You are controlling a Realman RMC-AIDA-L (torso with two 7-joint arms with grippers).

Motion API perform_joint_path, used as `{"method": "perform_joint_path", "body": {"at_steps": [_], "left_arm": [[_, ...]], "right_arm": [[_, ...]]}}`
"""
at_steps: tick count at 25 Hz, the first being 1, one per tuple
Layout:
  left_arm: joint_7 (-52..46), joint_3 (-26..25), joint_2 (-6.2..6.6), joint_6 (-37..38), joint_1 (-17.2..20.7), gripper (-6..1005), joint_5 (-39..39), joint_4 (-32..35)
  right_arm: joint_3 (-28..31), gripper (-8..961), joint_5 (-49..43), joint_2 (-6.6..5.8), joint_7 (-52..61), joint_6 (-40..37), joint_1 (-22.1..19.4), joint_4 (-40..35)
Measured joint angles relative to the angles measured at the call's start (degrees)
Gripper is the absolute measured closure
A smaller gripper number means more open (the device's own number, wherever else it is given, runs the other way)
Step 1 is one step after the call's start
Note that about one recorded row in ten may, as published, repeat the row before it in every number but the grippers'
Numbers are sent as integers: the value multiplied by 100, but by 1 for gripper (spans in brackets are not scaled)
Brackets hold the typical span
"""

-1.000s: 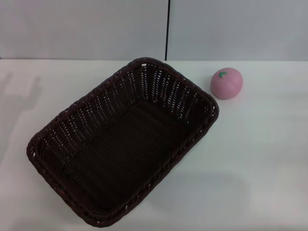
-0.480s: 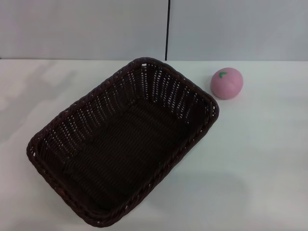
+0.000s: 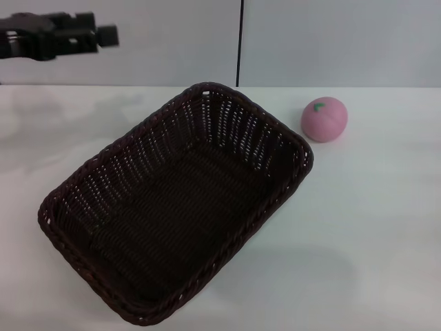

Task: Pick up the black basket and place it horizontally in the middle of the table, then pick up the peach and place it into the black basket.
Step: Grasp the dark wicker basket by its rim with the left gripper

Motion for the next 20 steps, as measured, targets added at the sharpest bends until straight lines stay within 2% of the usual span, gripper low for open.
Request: {"method": "perform_joint_path", "body": {"at_steps": [3, 5, 6, 7, 9, 10, 12, 16, 17, 20], "left_arm": [[-537, -23, -56, 154, -265, 198, 841, 378], [-857, -24, -150, 271, -491, 198, 1528, 605], [-857, -24, -150, 271, -491, 198, 1528, 605], [-1085, -13, -288, 390, -702, 198, 2198, 833], [-1232, -4, -422, 499, -871, 199, 2727, 980], [-1232, -4, -422, 499, -871, 199, 2727, 980], [-1470, -1, -619, 658, -1133, 200, 3476, 1115], [-1689, 12, -800, 743, -1377, 201, 4101, 1143], [-1778, 3, -894, 722, -1467, 201, 4469, 1151], [-1812, -15, -966, 692, -1512, 201, 4735, 1155]], "right_arm": [[0, 423, 1, 0, 0, 7, -13, -1], [0, 423, 1, 0, 0, 50, -18, -3], [0, 423, 1, 0, 0, 89, -18, -3], [0, 423, 1, 0, 0, 113, -19, -3], [11, 424, 2, 0, 0, 151, -19, -3], [16, 424, 1, 0, 0, 162, -18, -3], [26, 424, 1, 0, 0, 184, -17, -3], [35, 424, 7, 0, 0, 233, -17, -3], [39, 424, 13, 0, 0, 248, -16, -2], [52, 424, 22, 0, 0, 288, -13, -2]]}}
